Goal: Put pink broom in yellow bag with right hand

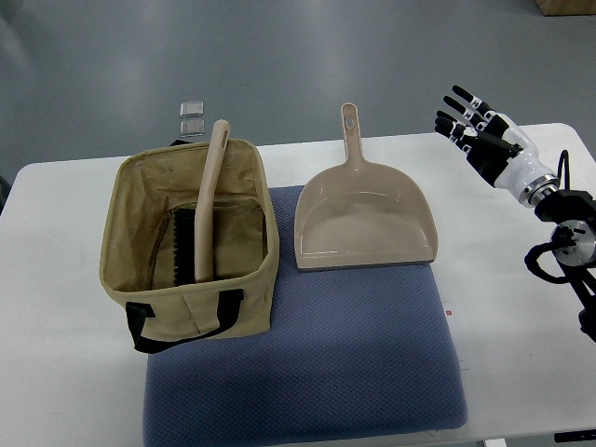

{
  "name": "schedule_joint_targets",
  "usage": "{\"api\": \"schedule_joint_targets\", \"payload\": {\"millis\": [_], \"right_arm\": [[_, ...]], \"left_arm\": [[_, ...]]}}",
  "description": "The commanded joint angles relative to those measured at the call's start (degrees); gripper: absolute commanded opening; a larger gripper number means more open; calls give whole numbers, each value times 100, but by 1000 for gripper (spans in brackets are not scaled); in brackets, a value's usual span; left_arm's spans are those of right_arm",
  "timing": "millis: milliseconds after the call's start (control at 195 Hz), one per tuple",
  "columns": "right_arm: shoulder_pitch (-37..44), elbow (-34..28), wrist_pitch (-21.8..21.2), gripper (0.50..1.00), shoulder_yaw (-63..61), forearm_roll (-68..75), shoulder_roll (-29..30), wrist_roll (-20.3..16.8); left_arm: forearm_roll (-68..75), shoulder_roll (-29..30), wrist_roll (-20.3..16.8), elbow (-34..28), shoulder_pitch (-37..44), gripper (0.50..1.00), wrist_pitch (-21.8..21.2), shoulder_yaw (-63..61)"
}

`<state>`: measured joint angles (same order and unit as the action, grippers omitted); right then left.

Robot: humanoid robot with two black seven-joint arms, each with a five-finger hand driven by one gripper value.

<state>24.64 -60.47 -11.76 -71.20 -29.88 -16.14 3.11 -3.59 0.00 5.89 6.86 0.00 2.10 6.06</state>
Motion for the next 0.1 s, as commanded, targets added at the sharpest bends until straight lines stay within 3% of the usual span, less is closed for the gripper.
{"api": "schedule_joint_targets", "payload": {"millis": [0,98], "right_arm": [[-100,0,-2,926,-8,0,111,5],[-144,0,-2,926,-8,0,164,14]], "left_arm": [[-2,0,0,0,0,1000,-8,0],[-2,0,0,0,0,1000,1,0]]}}
